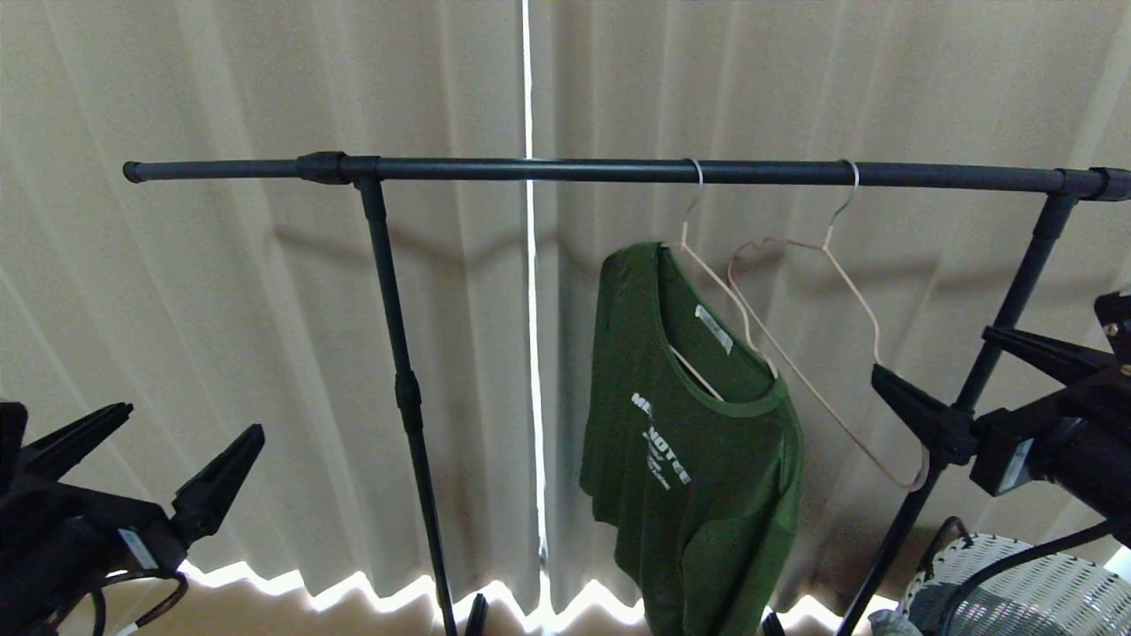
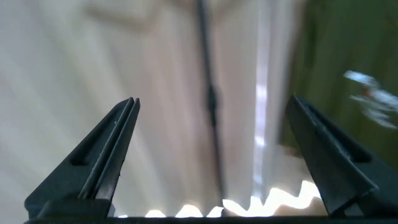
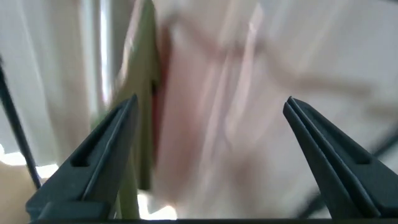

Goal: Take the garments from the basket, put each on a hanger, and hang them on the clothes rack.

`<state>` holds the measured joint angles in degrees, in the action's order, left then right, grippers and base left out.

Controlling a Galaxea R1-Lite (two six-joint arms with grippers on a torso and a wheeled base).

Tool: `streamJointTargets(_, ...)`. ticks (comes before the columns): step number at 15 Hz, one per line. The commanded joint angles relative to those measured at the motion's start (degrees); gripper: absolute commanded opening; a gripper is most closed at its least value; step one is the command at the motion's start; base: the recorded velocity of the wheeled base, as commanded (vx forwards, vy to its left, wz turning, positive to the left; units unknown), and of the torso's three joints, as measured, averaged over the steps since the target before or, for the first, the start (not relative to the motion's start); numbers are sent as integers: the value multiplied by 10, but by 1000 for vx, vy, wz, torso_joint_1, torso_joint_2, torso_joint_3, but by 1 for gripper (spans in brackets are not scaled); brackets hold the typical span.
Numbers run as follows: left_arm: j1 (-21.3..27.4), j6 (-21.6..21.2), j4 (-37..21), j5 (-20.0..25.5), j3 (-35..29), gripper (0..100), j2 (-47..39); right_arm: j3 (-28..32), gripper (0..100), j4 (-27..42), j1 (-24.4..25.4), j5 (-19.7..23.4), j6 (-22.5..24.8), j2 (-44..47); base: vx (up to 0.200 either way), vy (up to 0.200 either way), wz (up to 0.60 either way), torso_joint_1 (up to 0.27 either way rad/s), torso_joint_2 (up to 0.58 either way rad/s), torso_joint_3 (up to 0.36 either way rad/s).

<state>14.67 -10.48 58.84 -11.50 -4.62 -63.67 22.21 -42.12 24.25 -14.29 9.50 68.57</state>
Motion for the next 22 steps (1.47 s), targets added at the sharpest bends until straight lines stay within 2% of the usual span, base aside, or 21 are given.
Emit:
streamJointTargets(1,-31,-2,0,0,24,100,35,-35,100,-2,-48,0,2,-24,0,0,0,0,0,0)
streamJointTargets(2,-37,-2,0,0,33,100,40,-50,100,-5,-82,2,1,-26,0,0,0,0,0,0)
streamJointTargets(4,-37,-3,0,0,32,100,47,-57,100,-5,-104,2,1,-45,0,0,0,0,0,0)
streamJointTargets(7,-36,-22,0,0,34,100,47,-74,100,-2,-113,1,24,-77,-200,0,0,9,4,7)
streamJointTargets(12,-32,-19,1,2,33,100,46,-122,100,-5,-116,2,23,-108,-200,0,0,2,3,0)
streamJointTargets(15,-14,-20,1,2,25,100,44,-127,100,-1,-116,2,22,-119,-200,0,0,2,1,4)
streamJointTargets(18,19,-20,1,2,12,100,37,-125,100,0,-122,1,24,-114,0,0,0,0,0,0)
streamJointTargets(22,20,-19,0,2,21,100,22,-123,100,5,-166,8,25,-83,0,0,0,0,0,0)
